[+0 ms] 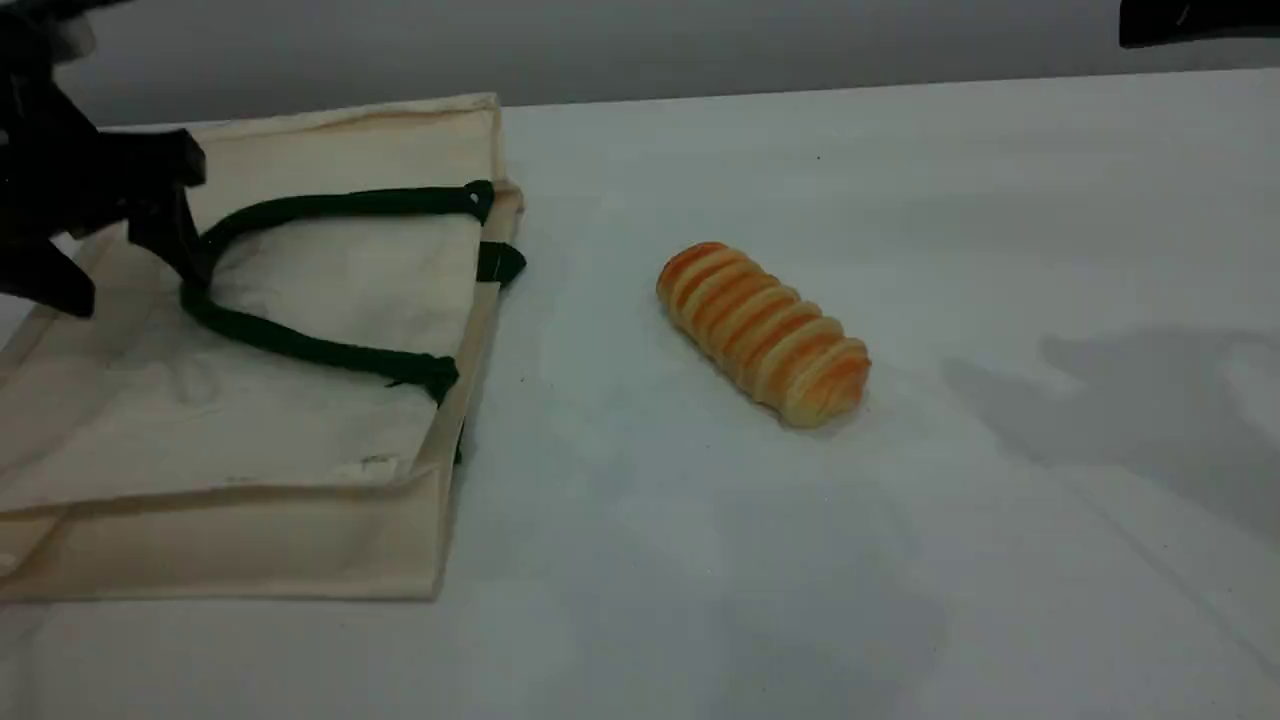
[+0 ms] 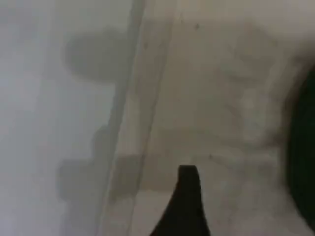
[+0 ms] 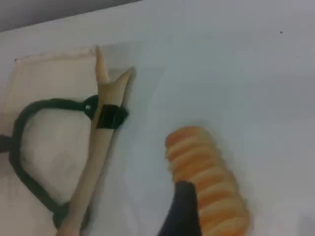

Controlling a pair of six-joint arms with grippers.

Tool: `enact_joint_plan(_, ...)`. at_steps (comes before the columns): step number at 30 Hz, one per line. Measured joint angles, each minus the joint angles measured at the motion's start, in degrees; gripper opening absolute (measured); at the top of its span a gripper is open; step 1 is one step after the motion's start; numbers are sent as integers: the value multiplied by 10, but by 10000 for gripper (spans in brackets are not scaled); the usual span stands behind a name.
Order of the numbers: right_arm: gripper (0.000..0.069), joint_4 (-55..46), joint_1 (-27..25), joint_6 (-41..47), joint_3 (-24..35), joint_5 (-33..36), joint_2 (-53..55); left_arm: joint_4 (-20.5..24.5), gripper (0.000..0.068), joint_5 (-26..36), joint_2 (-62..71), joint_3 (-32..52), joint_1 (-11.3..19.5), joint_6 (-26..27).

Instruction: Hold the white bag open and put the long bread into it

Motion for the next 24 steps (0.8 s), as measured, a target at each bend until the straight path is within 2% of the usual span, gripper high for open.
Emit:
enact_joint_plan(4, 571, -1, 0, 0, 0, 3, 0, -7, 580, -19, 21, 0, -8, 3)
enact_joint_plan(11, 559, -2, 0, 1, 0, 16, -1, -13, 580, -43, 41, -4, -44, 18)
enact_joint_plan(24, 558, -2, 0, 1, 0, 30, -1, -12, 578, -55, 83, -4, -46, 17)
